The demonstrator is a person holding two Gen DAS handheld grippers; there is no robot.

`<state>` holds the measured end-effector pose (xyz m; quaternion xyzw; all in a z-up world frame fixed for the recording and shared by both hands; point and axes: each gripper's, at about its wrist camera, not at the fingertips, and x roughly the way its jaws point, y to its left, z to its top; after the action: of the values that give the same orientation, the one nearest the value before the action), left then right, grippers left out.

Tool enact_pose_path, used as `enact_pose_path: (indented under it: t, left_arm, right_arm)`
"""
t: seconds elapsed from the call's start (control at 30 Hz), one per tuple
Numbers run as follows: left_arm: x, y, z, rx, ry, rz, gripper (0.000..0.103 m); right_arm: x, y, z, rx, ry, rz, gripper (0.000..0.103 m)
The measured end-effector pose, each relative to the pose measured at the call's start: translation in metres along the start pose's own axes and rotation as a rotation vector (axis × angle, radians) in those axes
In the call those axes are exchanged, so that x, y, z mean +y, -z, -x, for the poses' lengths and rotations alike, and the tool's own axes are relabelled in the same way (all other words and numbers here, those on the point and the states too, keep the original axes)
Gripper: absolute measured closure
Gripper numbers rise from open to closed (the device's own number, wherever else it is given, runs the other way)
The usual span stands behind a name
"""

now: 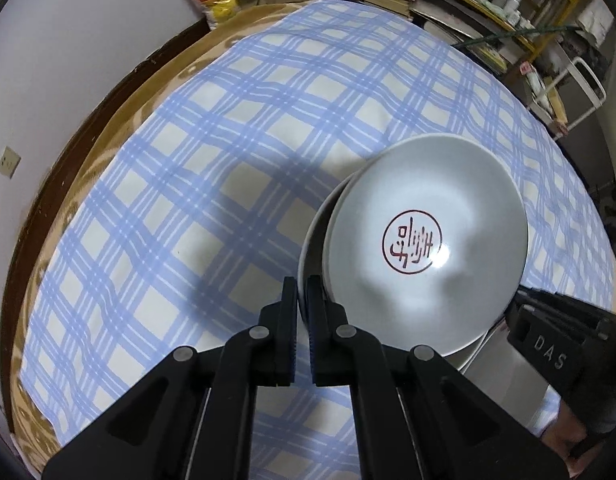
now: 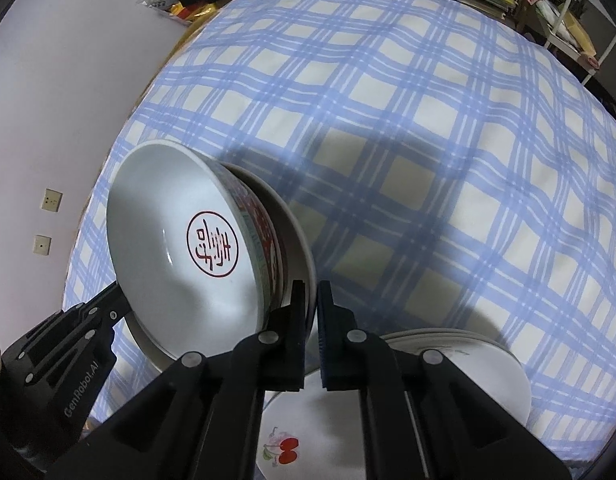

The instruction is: Organize plates and bowls

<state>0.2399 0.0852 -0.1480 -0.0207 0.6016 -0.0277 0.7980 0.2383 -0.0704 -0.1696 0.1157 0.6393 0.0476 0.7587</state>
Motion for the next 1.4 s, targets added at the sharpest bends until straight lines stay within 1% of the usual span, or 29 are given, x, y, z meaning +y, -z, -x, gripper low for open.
enact_pose_path:
  t: [0.13, 0.2, 0.27, 0.33, 0.53, 0.7, 0.8, 0.9, 1.07, 1.17, 1.23, 1.4]
  left_arm:
    - [-0.002, -0.001, 0.003, -0.022, 0.000, -0.059, 0.098]
    - [-0.002, -0.001, 0.006, -0.041, 0.010, -0.062, 0.099]
    - [-0.002, -0.001, 0.010, -0.054, 0.021, -0.041, 0.099]
    - [-0.005, -0.002, 0.014, -0.065, 0.014, -0.048, 0.099]
    - [-0.005, -0.003, 0.021, -0.069, 0.017, -0.039, 0.099]
    - [0.002, -0.003, 0.021, -0.049, 0.067, 0.004, 0.099]
    - [0.003, 0.001, 0.025, -0.052, 0.075, 0.020, 0.099]
    - [0.003, 0.004, 0.030, -0.053, 0.075, 0.030, 0.099]
    - [0.003, 0.009, 0.040, -0.059, 0.069, 0.031, 0.099]
    - [0.005, 0.012, 0.049, -0.067, 0.082, 0.047, 0.099]
    - [0.004, 0.015, 0.057, -0.083, 0.094, 0.050, 0.098]
    - [-0.005, 0.025, 0.069, -0.093, 0.116, 0.045, 0.098]
  right_arm:
    - [0.004, 0.000, 0.000, -0.016, 0.000, 0.029, 0.095]
    - [0.003, 0.001, 0.001, -0.023, -0.012, 0.052, 0.095]
    - [0.001, 0.002, 0.003, -0.026, -0.025, 0.043, 0.095]
    - [-0.001, 0.002, 0.005, -0.031, -0.031, 0.025, 0.095]
    - [-0.004, 0.004, 0.014, -0.036, -0.058, -0.007, 0.094]
    - [-0.005, 0.004, 0.023, -0.048, -0.060, -0.018, 0.094]
    - [-0.004, 0.006, 0.030, -0.055, -0.052, -0.013, 0.094]
    - [-0.002, 0.012, 0.035, -0.053, -0.039, -0.009, 0.094]
    - [-0.001, 0.021, 0.041, -0.039, -0.048, -0.030, 0.094]
    - [0.001, 0.027, 0.047, -0.043, -0.045, -0.035, 0.094]
    - [-0.001, 0.031, 0.053, -0.047, -0.062, -0.056, 0.094]
    - [-0.008, 0.042, 0.072, -0.080, -0.076, -0.086, 0.094]
